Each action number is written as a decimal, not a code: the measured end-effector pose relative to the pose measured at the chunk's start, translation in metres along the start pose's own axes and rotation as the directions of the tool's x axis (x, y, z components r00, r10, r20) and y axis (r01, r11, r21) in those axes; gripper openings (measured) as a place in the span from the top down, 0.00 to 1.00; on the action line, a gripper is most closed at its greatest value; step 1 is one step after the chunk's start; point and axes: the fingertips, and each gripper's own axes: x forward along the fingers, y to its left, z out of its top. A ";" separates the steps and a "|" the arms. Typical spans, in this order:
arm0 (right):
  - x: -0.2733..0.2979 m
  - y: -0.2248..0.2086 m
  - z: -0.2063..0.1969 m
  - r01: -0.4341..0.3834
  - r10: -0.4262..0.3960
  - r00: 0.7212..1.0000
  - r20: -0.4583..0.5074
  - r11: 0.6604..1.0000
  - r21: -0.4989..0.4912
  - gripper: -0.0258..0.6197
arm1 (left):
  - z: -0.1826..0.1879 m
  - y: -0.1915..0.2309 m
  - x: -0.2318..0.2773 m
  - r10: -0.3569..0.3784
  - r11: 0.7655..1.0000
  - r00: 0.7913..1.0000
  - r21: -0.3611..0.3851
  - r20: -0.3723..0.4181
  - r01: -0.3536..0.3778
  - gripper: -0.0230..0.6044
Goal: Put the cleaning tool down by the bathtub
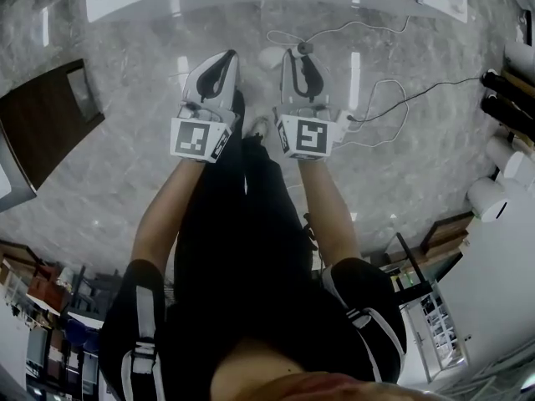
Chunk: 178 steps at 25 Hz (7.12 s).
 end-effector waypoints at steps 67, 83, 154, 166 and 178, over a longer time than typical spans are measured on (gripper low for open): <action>0.286 -0.040 -0.406 0.069 -0.067 0.984 -0.167 0.998 0.003 0.83 | -0.260 0.160 0.108 0.067 0.996 0.997 -0.060 0.048 -0.064 0.95; 0.321 -0.046 -0.409 0.077 -0.073 0.980 -0.184 0.997 0.016 0.83 | -0.262 0.170 0.115 0.068 0.995 0.997 -0.070 0.040 -0.065 0.95; 0.156 -0.014 -0.310 0.067 -0.048 0.939 -0.340 0.997 0.046 0.90 | -0.142 0.101 0.009 0.135 0.982 0.991 -0.134 0.003 -0.133 0.95; 0.058 0.003 -0.211 0.043 -0.020 0.951 -0.307 0.997 0.068 0.95 | -0.028 0.029 -0.044 0.146 0.986 0.982 -0.103 0.119 -0.134 0.95; -0.051 0.011 -0.091 0.030 0.009 0.965 -0.262 0.989 0.146 0.96 | 0.042 -0.051 -0.121 0.166 0.982 0.975 -0.113 0.151 -0.149 0.95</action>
